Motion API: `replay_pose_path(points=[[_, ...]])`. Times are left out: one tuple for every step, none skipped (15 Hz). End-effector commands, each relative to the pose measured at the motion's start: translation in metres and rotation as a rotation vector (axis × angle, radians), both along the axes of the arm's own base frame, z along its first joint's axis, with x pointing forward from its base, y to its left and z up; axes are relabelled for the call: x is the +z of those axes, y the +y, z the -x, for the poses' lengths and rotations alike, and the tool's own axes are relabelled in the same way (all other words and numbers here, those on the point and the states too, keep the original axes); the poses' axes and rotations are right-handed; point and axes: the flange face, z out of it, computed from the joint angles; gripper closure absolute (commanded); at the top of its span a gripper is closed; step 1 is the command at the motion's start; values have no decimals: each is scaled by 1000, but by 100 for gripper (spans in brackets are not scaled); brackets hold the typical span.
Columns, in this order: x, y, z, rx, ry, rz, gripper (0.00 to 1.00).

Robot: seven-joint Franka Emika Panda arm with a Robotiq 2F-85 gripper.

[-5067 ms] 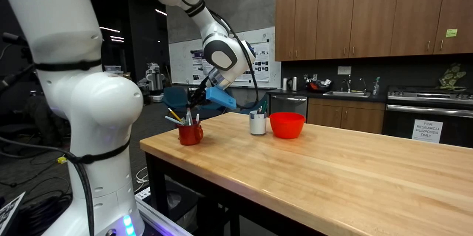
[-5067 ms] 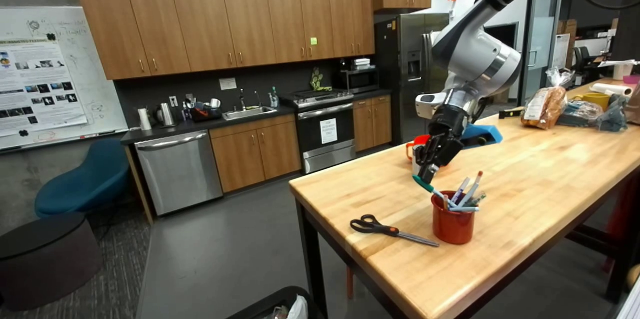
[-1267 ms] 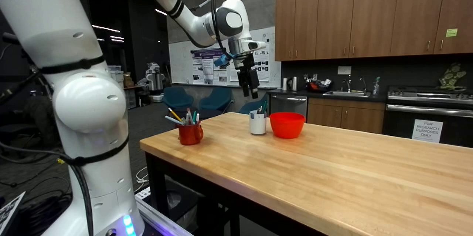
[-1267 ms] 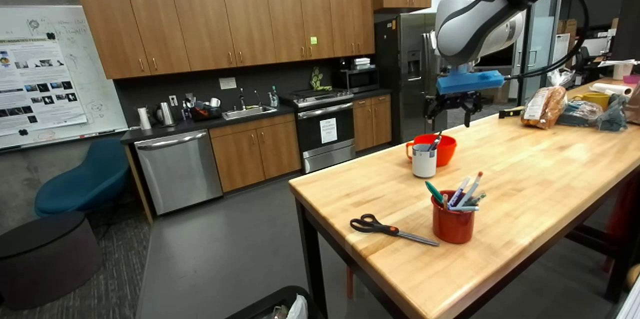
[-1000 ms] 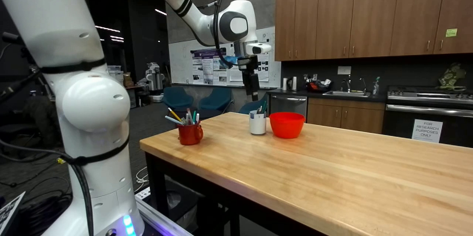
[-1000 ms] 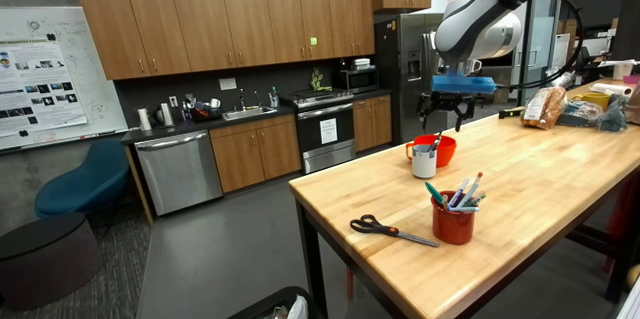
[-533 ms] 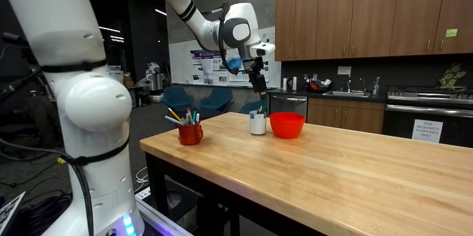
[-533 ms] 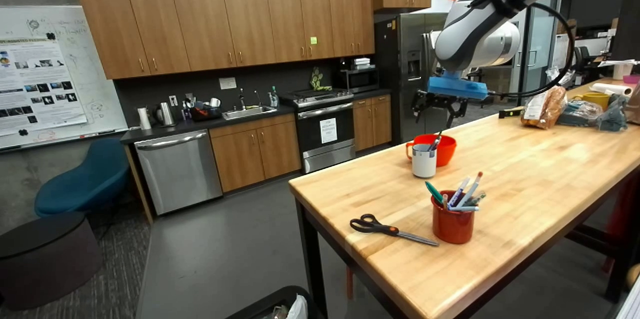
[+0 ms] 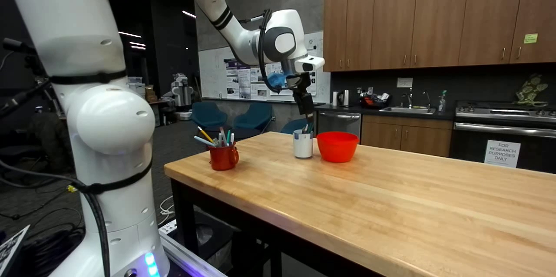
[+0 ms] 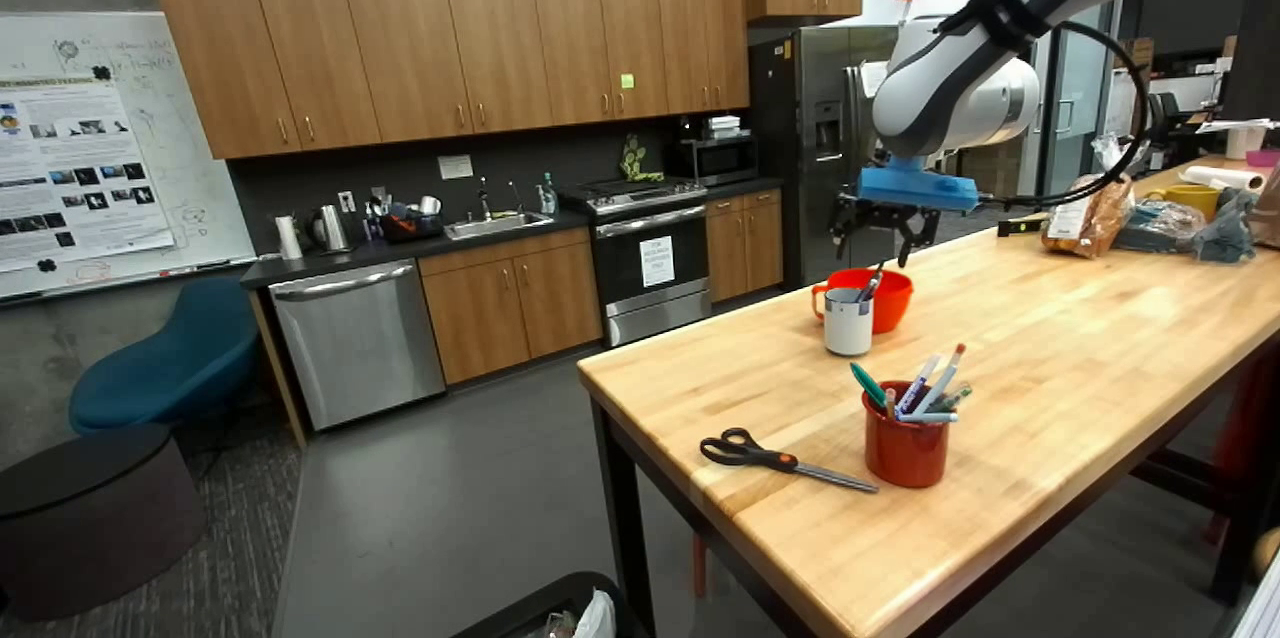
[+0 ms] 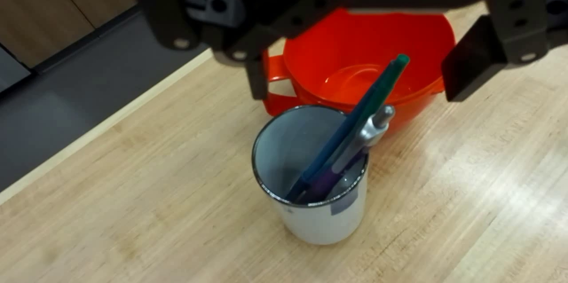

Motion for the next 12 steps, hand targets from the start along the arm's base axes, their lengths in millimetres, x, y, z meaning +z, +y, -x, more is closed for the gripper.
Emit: replay_pose_path(points=[[-4,-4,-1,-15,-14,14,32],[-5,-5,-1,-15,-15,15,40],[-5,-6,-1,-16,-16,15,48],[-6,-6,-1,-15,-17,17,56],[-6,-6,-1,-13,-19,18,65],[-6,-5,-1,-9,-22,19,72],[-5,-5,-1,-7,-24,20,81],[-3,-3,-1,0,-28,21,87],[-2,-2,-1,6,-32,22,94],[0,1,-1,15,-37,24,100],[3,4,-1,28,-44,26,100],[4,7,0,38,-49,31,100]])
